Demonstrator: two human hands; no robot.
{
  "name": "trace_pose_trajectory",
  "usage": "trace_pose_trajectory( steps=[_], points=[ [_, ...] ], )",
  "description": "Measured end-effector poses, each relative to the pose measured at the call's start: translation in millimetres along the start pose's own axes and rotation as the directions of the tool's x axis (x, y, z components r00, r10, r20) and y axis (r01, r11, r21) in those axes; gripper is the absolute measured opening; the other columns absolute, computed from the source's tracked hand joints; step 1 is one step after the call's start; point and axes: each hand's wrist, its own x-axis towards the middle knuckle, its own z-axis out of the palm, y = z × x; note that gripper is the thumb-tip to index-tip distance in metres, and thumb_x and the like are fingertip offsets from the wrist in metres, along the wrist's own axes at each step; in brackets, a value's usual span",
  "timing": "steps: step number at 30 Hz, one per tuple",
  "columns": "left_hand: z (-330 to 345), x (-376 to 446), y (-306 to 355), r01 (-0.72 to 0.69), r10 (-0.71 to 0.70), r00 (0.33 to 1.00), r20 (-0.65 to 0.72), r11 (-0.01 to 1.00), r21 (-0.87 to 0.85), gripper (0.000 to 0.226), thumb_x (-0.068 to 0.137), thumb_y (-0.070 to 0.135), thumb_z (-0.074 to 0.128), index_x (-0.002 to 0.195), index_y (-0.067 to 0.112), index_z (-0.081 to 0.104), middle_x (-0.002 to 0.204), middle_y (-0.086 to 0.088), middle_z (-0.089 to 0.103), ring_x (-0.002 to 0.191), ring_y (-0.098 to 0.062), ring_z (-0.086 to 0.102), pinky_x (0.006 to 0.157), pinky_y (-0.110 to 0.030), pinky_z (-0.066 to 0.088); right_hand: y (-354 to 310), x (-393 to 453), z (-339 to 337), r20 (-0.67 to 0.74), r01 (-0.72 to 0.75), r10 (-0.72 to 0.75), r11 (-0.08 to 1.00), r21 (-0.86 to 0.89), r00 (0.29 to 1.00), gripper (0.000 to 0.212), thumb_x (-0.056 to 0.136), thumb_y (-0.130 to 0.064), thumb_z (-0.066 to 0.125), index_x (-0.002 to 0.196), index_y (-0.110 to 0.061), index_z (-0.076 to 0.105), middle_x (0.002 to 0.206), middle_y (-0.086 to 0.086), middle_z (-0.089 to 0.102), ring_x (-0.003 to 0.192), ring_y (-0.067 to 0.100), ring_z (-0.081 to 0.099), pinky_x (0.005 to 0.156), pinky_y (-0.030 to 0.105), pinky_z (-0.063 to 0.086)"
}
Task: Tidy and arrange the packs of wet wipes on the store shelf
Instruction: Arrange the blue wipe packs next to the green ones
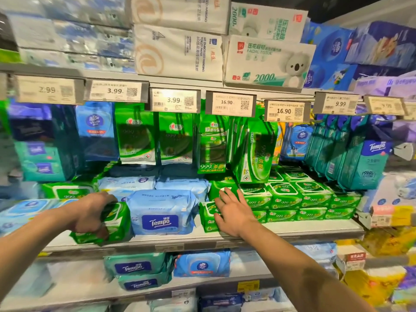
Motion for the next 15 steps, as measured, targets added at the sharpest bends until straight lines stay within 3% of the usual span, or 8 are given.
trace_pose_trajectory(
  steps=[4,10,15],
  points=[
    [-46,-33,40,0.03,-0.031,0.999,0.022,0.999,0.012,0.08,0.04,0.06,0.077,0.111,0.028,0.057,0.105,0.006,0.06,0.094,-0.013,0.059,0.085,-0.03,0.051,-3,-4,1,-0.018,0.015,-0.014,0.998,0.055,1.0,0.065,0.095,-0.035,0.041,0.153,-0.013,0.021,0.163,0.009,0.01,0.15,0.024,-0.001,0.121,0.047,-0.006],
    [-82,-52,55,0.043,-0.043,0.999,-0.009,0.999,-0.015,0.082,0.034,0.065,0.072,0.105,0.027,0.055,0.099,0.006,0.056,0.086,-0.013,0.055,0.077,-0.03,0.052,11,-22,9,-0.136,-0.003,0.02,0.992,0.124,0.991,0.063,0.093,-0.031,0.041,0.151,-0.014,0.026,0.162,0.007,0.014,0.15,0.022,0.003,0.12,0.039,-0.008],
    [-111,-45,95,-0.038,0.036,0.996,-0.081,0.999,-0.016,0.094,0.035,0.07,0.072,0.114,0.021,0.058,0.105,0.002,0.059,0.093,-0.019,0.058,0.083,-0.034,0.052,31,-44,11,-0.244,-0.041,0.083,0.984,0.174,0.966,0.062,0.092,-0.03,0.043,0.15,-0.013,0.03,0.162,0.005,0.014,0.15,0.024,0.001,0.117,0.036,-0.007]
  ],
)
